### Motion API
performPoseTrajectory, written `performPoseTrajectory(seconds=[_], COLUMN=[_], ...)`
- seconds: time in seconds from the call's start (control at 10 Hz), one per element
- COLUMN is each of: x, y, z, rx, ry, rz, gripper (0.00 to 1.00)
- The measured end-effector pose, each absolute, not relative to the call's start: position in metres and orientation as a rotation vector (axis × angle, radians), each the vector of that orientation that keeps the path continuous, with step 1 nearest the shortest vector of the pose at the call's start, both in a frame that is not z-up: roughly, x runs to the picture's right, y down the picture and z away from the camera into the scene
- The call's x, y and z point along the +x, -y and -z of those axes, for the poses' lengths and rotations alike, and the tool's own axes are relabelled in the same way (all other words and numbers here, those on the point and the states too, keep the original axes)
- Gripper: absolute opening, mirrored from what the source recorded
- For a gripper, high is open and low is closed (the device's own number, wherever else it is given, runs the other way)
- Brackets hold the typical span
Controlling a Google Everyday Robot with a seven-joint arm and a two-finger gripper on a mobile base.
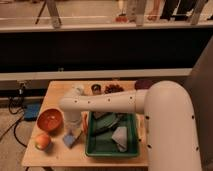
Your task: Wipe table surface with sponge
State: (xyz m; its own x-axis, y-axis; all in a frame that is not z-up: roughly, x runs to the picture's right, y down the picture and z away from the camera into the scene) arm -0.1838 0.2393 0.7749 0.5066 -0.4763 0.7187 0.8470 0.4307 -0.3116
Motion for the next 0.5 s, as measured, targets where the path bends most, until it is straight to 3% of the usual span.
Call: performPoseTrajectory(seconds=[0.5], x=[-0.227], y=[-0.229], z=[-0.796], rx=[-0.704], ry=[0.681], rz=[0.892], gripper=[0.00])
